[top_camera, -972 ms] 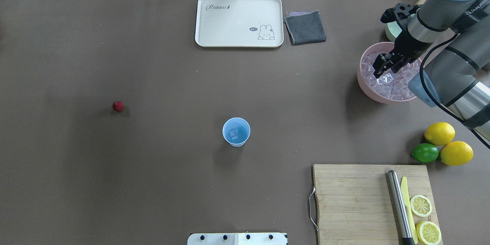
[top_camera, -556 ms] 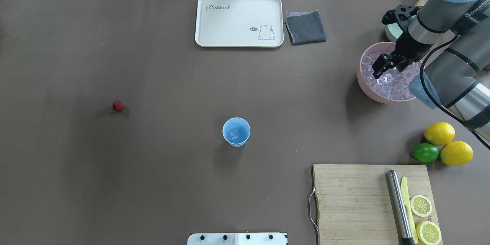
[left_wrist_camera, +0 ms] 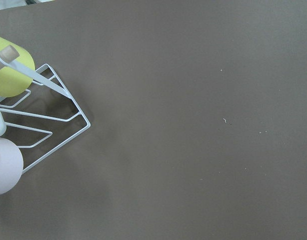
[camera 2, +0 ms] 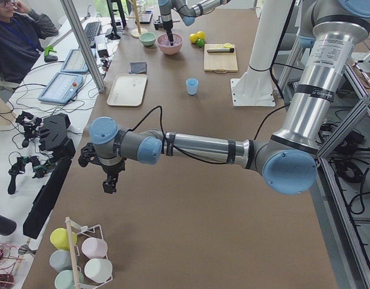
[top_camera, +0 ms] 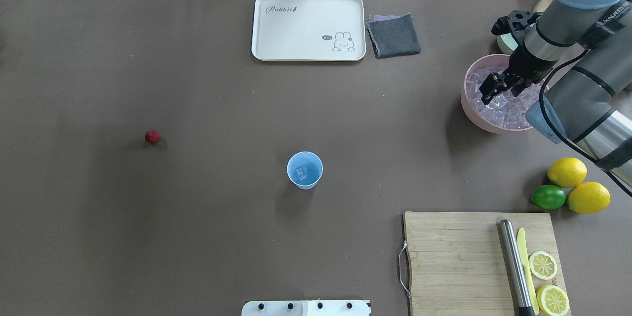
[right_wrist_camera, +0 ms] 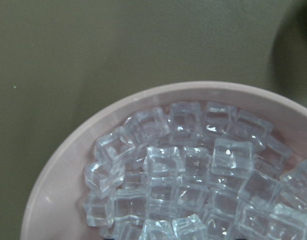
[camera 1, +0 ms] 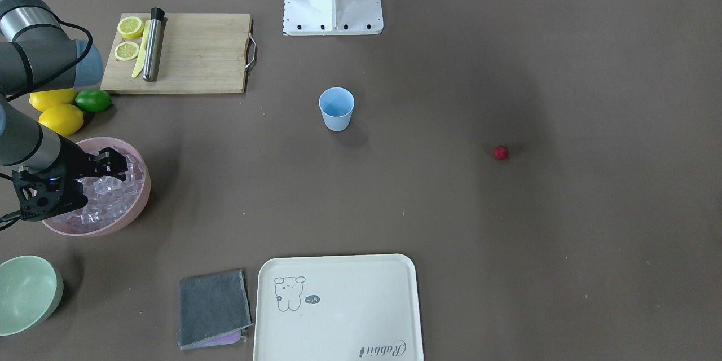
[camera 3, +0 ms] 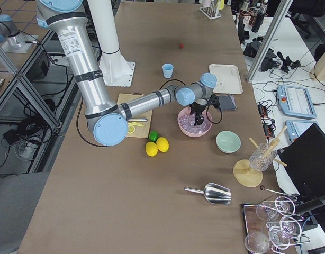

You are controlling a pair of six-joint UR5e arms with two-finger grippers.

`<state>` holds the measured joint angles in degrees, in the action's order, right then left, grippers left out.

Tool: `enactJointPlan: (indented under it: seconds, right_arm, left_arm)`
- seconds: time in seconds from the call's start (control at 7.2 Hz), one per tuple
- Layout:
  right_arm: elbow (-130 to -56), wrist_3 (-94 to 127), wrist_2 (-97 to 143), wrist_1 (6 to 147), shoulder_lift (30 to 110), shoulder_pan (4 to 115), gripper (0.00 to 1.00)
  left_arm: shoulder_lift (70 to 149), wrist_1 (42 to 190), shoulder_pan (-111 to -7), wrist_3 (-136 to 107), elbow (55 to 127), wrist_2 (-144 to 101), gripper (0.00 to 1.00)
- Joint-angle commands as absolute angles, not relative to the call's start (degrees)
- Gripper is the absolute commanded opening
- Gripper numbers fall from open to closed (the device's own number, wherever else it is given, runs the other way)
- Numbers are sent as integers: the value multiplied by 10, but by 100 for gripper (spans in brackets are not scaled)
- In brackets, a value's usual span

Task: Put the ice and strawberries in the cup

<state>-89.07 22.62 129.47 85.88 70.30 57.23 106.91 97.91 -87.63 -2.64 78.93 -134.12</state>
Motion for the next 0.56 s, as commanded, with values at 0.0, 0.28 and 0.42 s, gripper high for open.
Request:
enactJointPlan:
  seconds: [0.0, 0.28, 0.42]
  right_arm:
    - [-891, 231, 1295, 858, 705, 567, 80]
    - [-889, 230, 1294, 859, 707, 566, 81]
    - [-887, 231, 1294, 859, 707, 564, 81]
  left_arm:
    - [1069, 979, -876, -26, 789, -1341, 98]
    - [1069, 979, -876, -26, 789, -1341, 98]
    - [1069, 979, -876, -26, 789, -1341, 98]
